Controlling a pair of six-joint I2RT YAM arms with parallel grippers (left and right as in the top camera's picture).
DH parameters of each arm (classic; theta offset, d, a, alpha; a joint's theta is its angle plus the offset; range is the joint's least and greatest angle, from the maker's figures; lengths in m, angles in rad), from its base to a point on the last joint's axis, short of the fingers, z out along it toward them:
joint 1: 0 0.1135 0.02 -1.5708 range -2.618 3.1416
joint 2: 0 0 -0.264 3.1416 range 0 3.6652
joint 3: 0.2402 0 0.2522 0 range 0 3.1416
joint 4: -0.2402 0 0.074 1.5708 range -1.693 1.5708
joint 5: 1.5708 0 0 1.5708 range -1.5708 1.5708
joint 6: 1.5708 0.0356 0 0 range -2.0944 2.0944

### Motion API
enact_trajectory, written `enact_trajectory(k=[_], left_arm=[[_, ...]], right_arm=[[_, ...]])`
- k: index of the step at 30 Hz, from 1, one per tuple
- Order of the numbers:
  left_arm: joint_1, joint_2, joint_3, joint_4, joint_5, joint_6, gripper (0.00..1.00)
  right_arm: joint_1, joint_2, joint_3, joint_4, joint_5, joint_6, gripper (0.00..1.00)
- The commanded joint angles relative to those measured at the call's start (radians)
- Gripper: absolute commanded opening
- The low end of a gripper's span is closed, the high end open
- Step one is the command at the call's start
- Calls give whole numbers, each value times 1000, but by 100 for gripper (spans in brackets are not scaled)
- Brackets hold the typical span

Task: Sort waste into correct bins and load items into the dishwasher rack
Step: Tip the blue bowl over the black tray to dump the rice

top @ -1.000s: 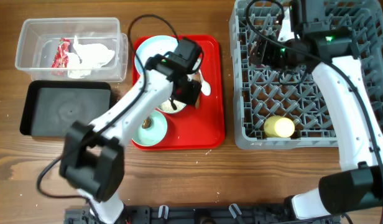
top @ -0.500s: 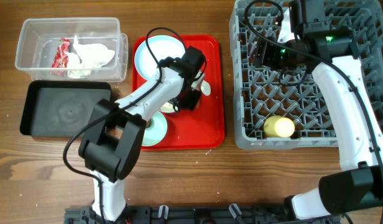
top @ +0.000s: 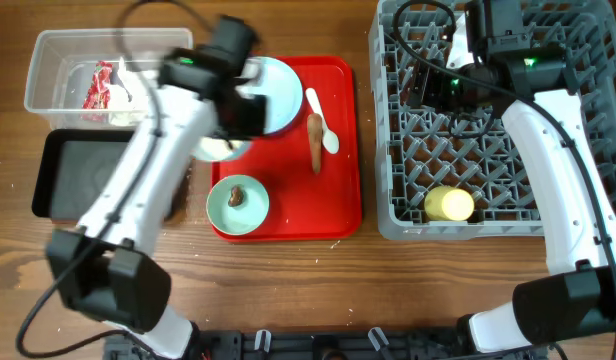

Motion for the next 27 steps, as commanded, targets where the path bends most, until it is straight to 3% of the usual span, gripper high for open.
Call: enact_trajectory(k=[1,6,11,15,23,27], left_arm=[[264,-18,1,-39,181,99,4],[701,11,-88,-5,547,324,4],[997,163,-163,54,864,408,4],[1095,265,-165,53,1082,412,4],[1181,278,-165,-18,1448,396,4],[1218,278,-165,-114,1496,395,4]], right_arm=[[2,-3,0,2,9,-19,72],[2,-3,0,3,9,-17,72],[2,-3,0,4,9,-16,72],[2,-3,0,24,9,-16,72],[2,-3,0,22,10,-16,72],[2,-3,0,22,10,-16,72]])
